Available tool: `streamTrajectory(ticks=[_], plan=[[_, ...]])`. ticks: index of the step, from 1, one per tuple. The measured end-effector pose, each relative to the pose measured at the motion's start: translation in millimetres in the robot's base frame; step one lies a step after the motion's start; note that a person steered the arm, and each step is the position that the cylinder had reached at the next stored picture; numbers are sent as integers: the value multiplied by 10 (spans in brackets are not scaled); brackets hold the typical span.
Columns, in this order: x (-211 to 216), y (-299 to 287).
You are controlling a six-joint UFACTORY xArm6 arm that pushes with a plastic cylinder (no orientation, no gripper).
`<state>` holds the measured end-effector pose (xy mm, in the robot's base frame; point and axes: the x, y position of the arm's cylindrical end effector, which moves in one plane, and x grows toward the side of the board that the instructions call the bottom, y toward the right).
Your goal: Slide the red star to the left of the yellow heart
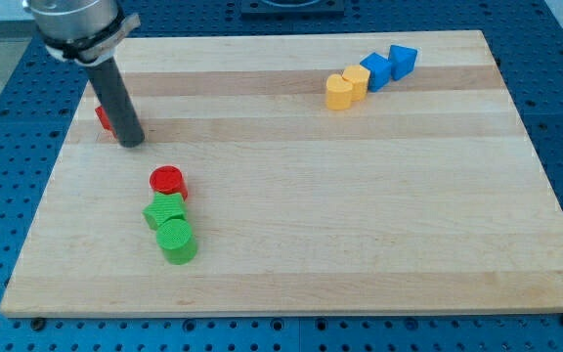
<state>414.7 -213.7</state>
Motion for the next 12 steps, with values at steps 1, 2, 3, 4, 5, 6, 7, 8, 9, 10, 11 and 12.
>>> streamTrajectory(ticks=[1,2,3,4,5,6,7,8,9,10,11,12], plan=[[205,-440],[-172,-545],[-496,-322],[-534,278],[-533,530],[-518,-39],[-624,-523],[-791,-409],[-893,189],[-936,809],[-944,1223],[-941,999]])
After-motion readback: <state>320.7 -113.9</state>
